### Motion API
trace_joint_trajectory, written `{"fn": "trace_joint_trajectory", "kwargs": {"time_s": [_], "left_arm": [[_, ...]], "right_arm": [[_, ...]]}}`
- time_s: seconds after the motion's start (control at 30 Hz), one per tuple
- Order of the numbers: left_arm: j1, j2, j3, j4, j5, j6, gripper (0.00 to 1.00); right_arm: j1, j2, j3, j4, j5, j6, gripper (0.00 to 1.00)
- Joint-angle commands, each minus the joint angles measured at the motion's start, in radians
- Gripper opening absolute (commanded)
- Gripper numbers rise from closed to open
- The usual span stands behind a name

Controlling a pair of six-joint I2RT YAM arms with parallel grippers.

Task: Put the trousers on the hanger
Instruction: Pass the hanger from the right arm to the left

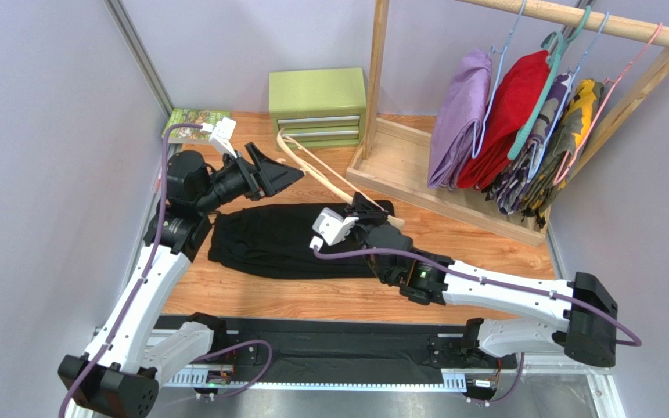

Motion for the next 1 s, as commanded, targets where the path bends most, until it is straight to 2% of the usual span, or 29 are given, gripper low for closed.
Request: {"fn": "trace_joint_trajectory", "kwargs": {"time_s": [0.0, 0.03, 0.13, 0.17, 0.2, 0.33, 0.37, 0.4, 0.43, 0.47, 0.5, 0.57, 0.6, 0.63, 0.67, 0.73, 0.87, 0.9, 0.97], "left_arm": [[-0.023, 0.012, -0.052, 0.119, -0.022, -0.089, 0.77], [-0.025, 0.014, -0.067, 0.106, -0.037, -0.085, 0.74], [-0.025, 0.000, -0.122, 0.052, -0.098, -0.077, 0.44], [-0.025, -0.009, -0.129, 0.043, -0.113, -0.070, 0.17], [-0.025, -0.014, -0.129, 0.014, -0.115, -0.054, 0.00], [-0.009, -0.048, -0.112, -0.063, -0.137, 0.025, 0.00], [0.012, -0.066, -0.113, -0.078, -0.137, 0.053, 0.00], [0.026, -0.074, -0.116, -0.100, -0.121, 0.061, 0.00], [0.040, -0.084, -0.129, -0.112, -0.108, 0.070, 0.00], [0.072, -0.097, -0.133, -0.129, -0.082, 0.090, 0.00], [0.089, -0.101, -0.136, -0.156, -0.059, 0.107, 0.00], [0.119, -0.118, -0.135, -0.172, 0.019, 0.150, 0.00], [0.123, -0.123, -0.127, -0.207, 0.038, 0.208, 0.00], [0.124, -0.130, -0.124, -0.209, 0.064, 0.231, 0.00], [0.126, -0.146, -0.123, -0.216, 0.102, 0.258, 0.00], [0.126, -0.155, -0.116, -0.243, 0.133, 0.320, 0.00], [0.129, -0.143, -0.132, -0.266, 0.226, 0.343, 0.00], [0.129, -0.138, -0.135, -0.275, 0.241, 0.342, 0.00], [0.129, -0.109, -0.120, -0.314, 0.253, 0.389, 0.00]], "right_arm": [[0.021, 0.010, 0.023, 0.157, 0.045, -0.078, 0.00], [0.026, 0.014, 0.025, 0.160, 0.045, -0.076, 0.00], [0.044, 0.007, 0.016, 0.144, 0.042, -0.065, 0.00], [0.047, 0.002, 0.010, 0.137, 0.037, -0.058, 0.00], [0.049, -0.004, -0.001, 0.105, 0.033, -0.038, 0.00], [0.050, -0.093, -0.041, -0.032, -0.044, 0.039, 0.00], [0.050, -0.108, -0.046, -0.061, -0.044, 0.063, 0.06], [0.050, -0.121, -0.044, -0.171, -0.050, 0.091, 0.19], [0.047, -0.151, -0.038, -0.213, -0.079, 0.143, 0.25], [0.043, -0.165, -0.044, -0.266, -0.087, 0.165, 0.37], [0.041, -0.183, -0.046, -0.347, -0.119, 0.183, 0.57], [0.038, -0.249, -0.059, -0.415, -0.144, 0.229, 0.71], [0.038, -0.277, -0.058, -0.501, -0.161, 0.255, 0.87], [0.038, -0.297, -0.050, -0.552, -0.199, 0.307, 0.97], [0.035, -0.341, -0.044, -0.611, -0.226, 0.338, 1.00], [0.033, -0.383, -0.036, -0.765, -0.318, 0.381, 1.00], [0.004, -0.472, -0.053, -0.804, -0.371, 0.493, 1.00], [-0.020, -0.457, -0.044, -0.807, -0.412, 0.516, 1.00], [-0.167, -0.422, -0.004, -0.839, -0.505, 0.560, 1.00]]}}
